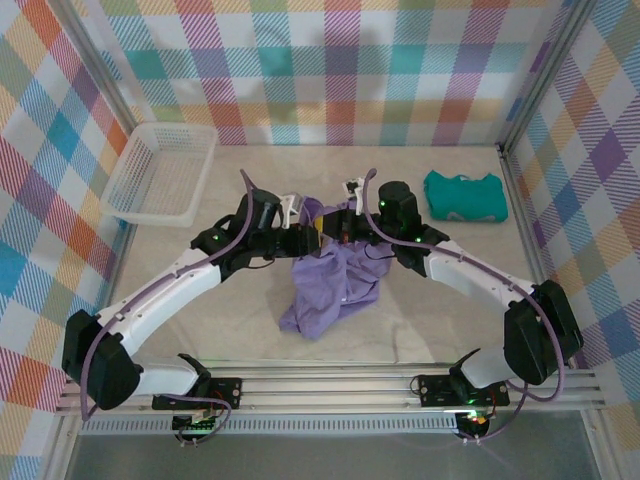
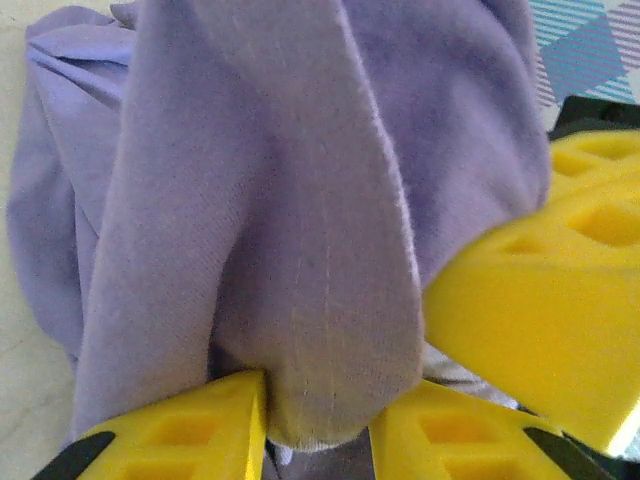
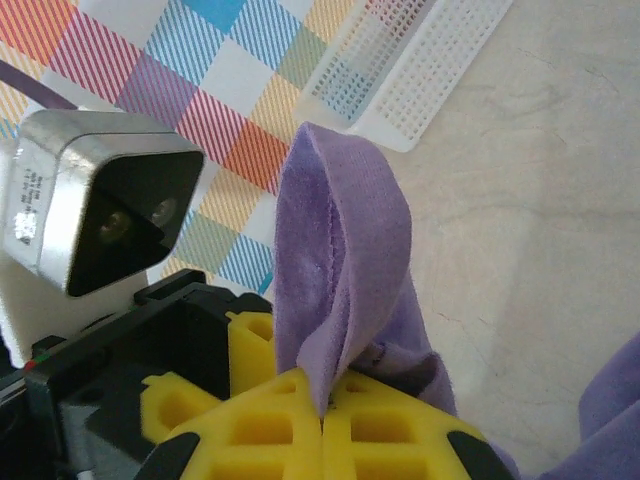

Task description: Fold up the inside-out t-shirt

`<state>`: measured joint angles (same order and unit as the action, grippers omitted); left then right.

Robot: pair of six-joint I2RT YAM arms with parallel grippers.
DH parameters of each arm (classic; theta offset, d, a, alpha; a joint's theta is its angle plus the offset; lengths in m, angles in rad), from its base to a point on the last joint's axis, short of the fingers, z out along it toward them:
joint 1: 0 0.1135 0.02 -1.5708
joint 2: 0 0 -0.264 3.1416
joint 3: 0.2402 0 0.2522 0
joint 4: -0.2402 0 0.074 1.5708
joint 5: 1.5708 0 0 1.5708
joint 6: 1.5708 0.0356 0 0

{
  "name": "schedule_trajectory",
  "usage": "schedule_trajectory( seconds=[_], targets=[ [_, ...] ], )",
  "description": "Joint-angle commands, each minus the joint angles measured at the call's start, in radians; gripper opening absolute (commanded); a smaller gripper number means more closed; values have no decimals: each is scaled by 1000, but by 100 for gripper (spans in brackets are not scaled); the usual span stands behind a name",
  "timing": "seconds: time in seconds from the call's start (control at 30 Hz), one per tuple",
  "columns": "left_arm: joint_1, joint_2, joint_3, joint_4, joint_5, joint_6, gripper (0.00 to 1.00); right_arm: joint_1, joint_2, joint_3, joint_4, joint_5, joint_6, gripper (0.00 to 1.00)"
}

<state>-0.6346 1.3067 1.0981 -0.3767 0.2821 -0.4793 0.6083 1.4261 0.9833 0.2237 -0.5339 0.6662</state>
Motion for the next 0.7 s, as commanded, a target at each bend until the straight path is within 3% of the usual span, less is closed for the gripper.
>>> schedule_trajectory(
  seconds=[0.0, 0.23, 0.47, 0.67],
  targets=[
    [-1, 3, 38, 38, -5, 18, 21, -4, -28, 3, 20, 5, -11, 0],
    [50, -50, 17, 33, 48, 28, 0, -11, -83, 3, -91, 93, -113, 0],
    [119, -194, -31, 77, 270, 65, 0, -13, -152, 54, -281, 292, -299, 0],
    [149, -331, -77, 215, 330, 52, 0, -15, -140, 156, -398, 368, -425, 0]
  ],
)
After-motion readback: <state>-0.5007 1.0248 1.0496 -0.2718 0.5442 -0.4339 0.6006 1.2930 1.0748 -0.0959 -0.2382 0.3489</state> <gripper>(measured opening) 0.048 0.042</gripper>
